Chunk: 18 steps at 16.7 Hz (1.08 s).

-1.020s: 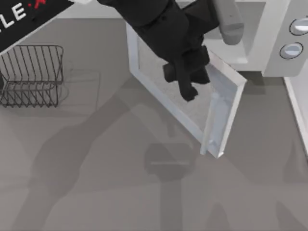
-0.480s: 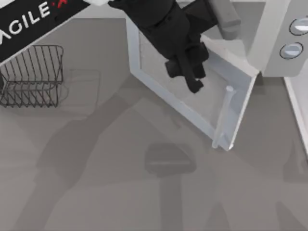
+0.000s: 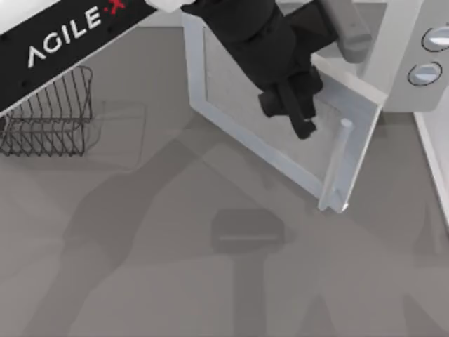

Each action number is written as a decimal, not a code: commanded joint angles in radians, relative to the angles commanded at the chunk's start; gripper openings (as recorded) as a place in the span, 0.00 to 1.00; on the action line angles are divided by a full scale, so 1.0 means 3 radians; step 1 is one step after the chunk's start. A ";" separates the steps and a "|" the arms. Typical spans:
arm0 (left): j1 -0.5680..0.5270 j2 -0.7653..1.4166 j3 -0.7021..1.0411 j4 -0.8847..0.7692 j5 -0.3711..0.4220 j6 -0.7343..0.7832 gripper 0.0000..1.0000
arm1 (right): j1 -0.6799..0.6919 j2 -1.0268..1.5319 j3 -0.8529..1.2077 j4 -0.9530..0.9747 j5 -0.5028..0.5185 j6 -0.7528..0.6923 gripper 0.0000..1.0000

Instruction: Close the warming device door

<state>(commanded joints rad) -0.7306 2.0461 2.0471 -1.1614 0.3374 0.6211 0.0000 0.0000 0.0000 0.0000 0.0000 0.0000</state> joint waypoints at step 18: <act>-0.0096 0.0188 0.0330 -0.0060 -0.0058 -0.0137 0.00 | 0.0000 0.0000 0.0000 0.0000 0.0000 0.0000 1.00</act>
<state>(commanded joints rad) -0.7595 2.1024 2.1462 -1.1795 0.3199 0.5799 0.0000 0.0000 0.0000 0.0000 0.0000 0.0000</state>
